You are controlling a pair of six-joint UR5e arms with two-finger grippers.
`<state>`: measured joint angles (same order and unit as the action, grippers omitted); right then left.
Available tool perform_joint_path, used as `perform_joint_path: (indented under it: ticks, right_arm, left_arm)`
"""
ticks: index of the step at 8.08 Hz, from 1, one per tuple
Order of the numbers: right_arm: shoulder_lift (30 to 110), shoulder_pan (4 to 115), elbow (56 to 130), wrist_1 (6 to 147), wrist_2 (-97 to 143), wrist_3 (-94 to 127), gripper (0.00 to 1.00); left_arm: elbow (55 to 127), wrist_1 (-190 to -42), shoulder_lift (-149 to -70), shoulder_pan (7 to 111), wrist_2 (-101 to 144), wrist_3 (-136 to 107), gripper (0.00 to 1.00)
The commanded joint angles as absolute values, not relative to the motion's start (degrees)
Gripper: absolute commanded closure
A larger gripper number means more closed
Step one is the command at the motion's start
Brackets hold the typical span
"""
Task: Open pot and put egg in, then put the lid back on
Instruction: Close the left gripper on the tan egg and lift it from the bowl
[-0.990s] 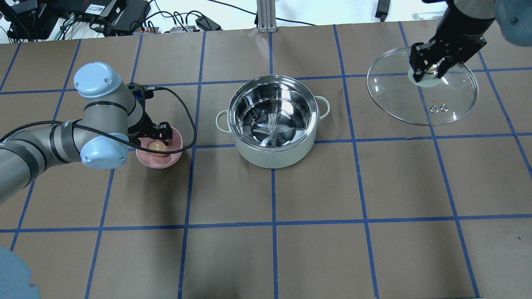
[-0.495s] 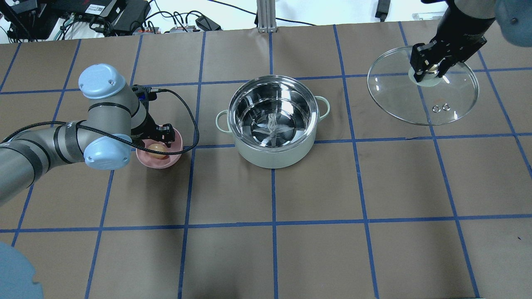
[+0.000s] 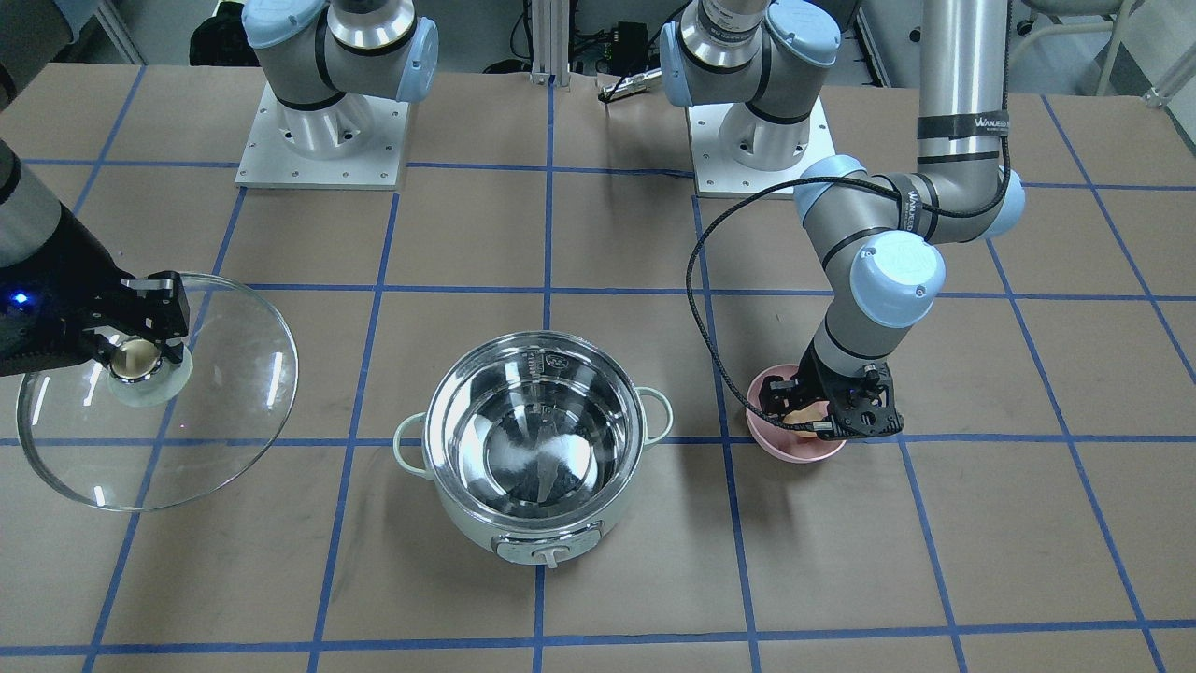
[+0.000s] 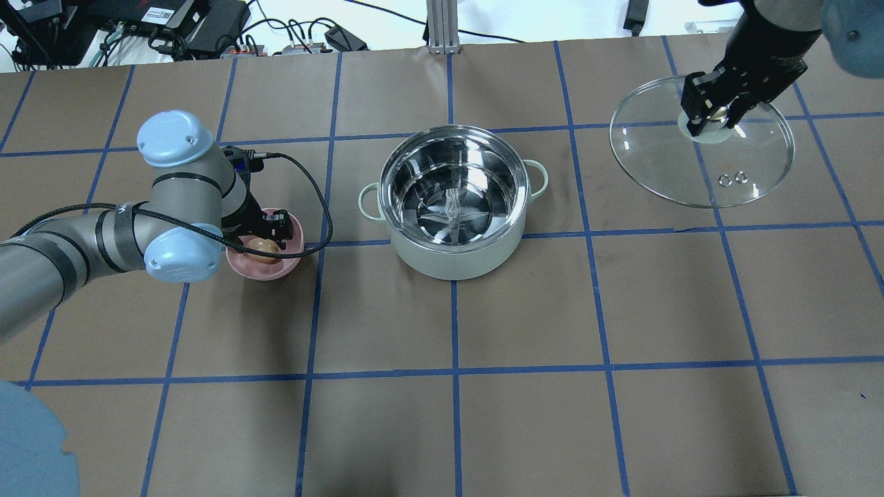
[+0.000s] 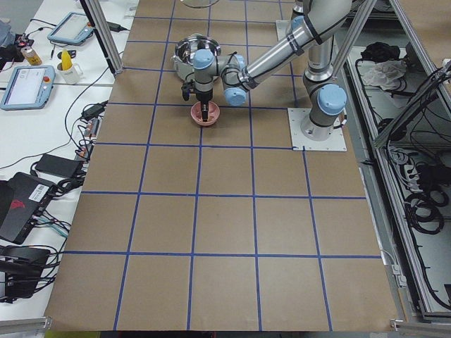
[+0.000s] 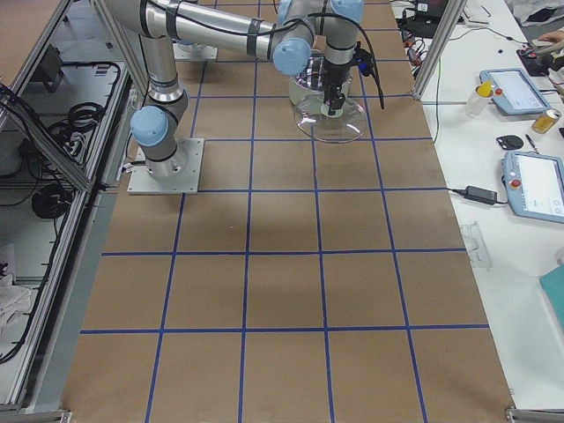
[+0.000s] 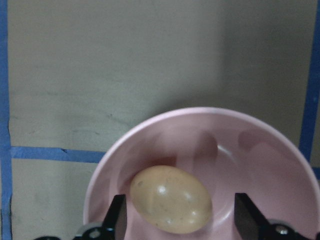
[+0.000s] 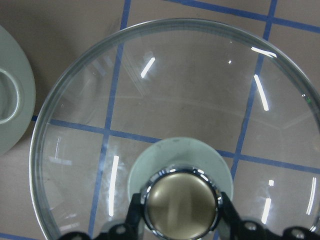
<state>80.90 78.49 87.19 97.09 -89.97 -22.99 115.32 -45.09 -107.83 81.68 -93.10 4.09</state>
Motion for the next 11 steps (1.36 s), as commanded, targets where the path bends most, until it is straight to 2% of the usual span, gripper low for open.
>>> perform_joint_path:
  ticks: [1,5,6,8,9,11]
  right_arm:
    - [80.9,78.5,87.2,97.3,-90.0,-23.1,1.0]
    - [80.8,78.5,87.2,97.3,-89.8,-22.9,1.0]
    - [80.7,78.5,87.2,97.3,-89.8,-22.9,1.0]
    - [80.7,78.5,87.2,97.3,-89.8,-22.9,1.0]
    - [80.6,78.5,87.2,97.4,-89.8,-23.3,1.0]
    - [80.6,78.5,87.2,97.3,-89.8,-23.7,1.0]
  left_arm:
    - [115.3,-45.1,-108.5,81.7,-92.9,4.1,0.21]
    - [115.4,-45.1,-108.8,81.7,-92.7,4.1,0.25]
    - [115.3,-45.1,-109.3,81.7,-92.7,4.1,0.37]
    - [115.3,-45.0,-109.6,81.7,-92.6,4.2,0.43]
    - [115.3,-45.0,-109.6,81.7,-92.5,4.2,0.52]
    - [115.3,-45.0,-109.6,81.7,-92.6,4.2,0.61]
